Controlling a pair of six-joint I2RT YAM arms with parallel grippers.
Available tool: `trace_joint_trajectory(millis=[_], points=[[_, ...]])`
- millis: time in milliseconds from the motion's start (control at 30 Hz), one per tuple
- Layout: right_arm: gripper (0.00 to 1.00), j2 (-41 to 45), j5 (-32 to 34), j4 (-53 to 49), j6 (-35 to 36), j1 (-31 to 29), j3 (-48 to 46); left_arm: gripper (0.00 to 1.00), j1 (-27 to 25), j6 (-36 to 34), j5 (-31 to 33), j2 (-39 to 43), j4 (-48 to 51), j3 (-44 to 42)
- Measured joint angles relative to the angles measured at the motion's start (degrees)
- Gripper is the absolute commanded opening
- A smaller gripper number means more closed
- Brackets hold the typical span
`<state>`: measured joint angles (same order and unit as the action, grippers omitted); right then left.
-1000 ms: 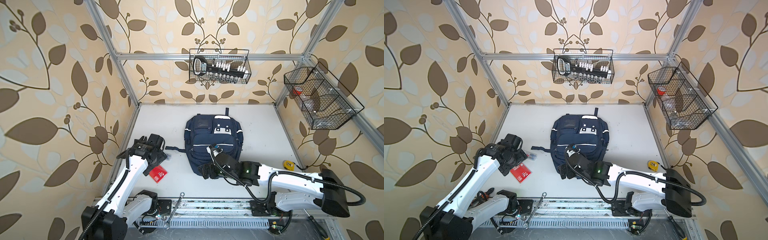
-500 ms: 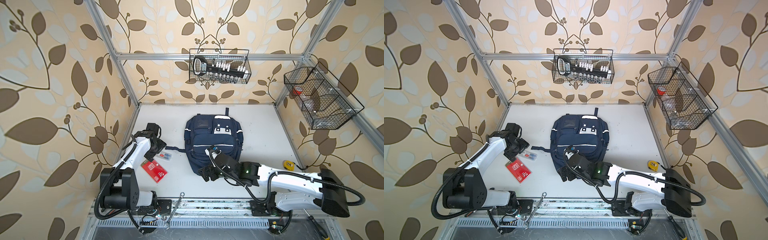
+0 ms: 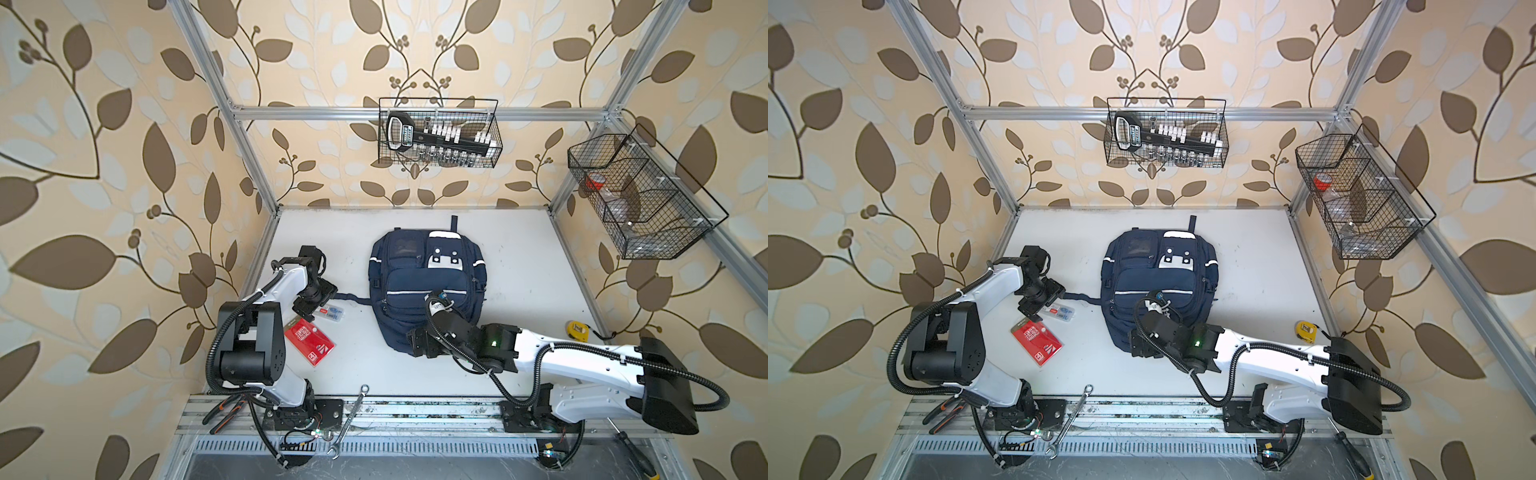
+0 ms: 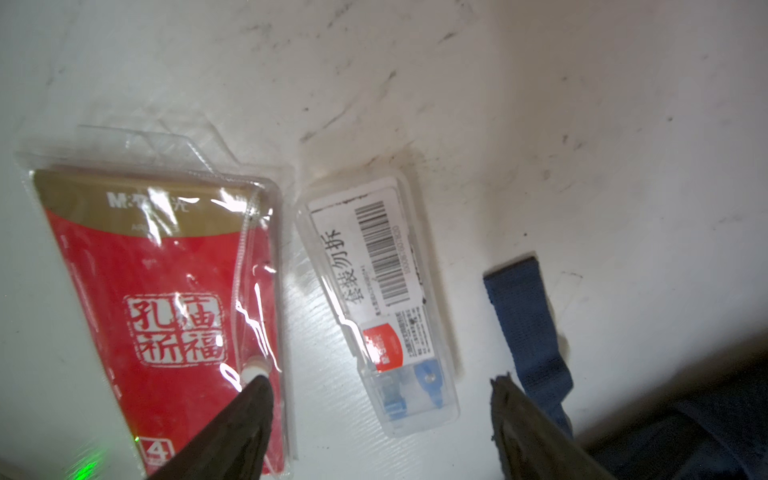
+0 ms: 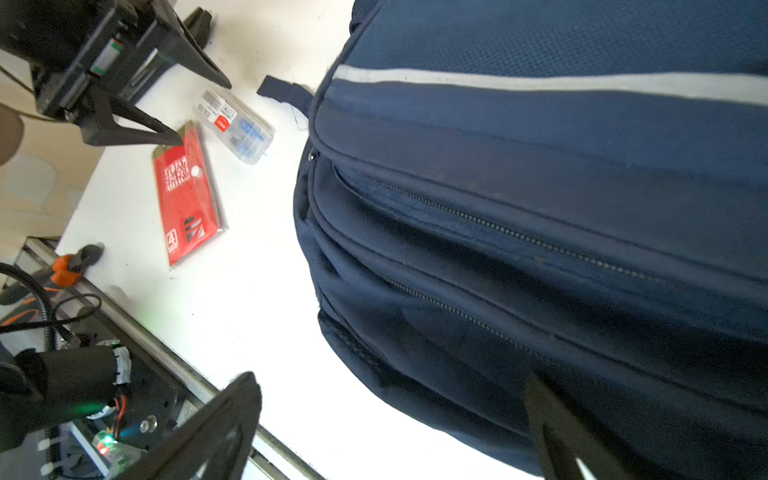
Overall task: Pack the student bag
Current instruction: 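Move the left gripper down to the clear plastic box beside the red packet, then grasp the clear plastic box with the left gripper and lift it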
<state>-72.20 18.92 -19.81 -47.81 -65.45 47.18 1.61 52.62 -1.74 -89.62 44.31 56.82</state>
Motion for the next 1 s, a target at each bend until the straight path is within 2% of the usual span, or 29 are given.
trace_joint_trajectory(millis=[200,367,567,700,833,1000], points=[[0.99,2.93,0.13,1.20,-1.90,0.00,0.20,0.78,0.74,-0.11,-0.37,-4.50,-0.13,0.20],[0.98,4.46,-0.52,1.22,-1.84,0.00,0.52,0.67,0.74,0.09,-1.07,-8.48,-0.72,0.66],[0.96,5.01,-1.38,1.14,-1.60,0.13,2.36,0.56,0.74,-0.46,-1.14,-9.38,-1.46,1.84],[0.95,5.75,-1.92,1.07,-1.14,1.49,3.78,0.43,0.74,-1.73,-1.11,-9.46,-1.01,2.69],[0.94,6.19,-5.20,0.76,-0.11,4.98,4.98,0.37,0.74,-4.17,-1.46,-9.42,-0.79,4.15],[0.92,5.55,-14.01,-0.22,3.37,9.90,8.02,0.36,0.22,-8.66,-4.59,-7.17,0.24,7.67]])
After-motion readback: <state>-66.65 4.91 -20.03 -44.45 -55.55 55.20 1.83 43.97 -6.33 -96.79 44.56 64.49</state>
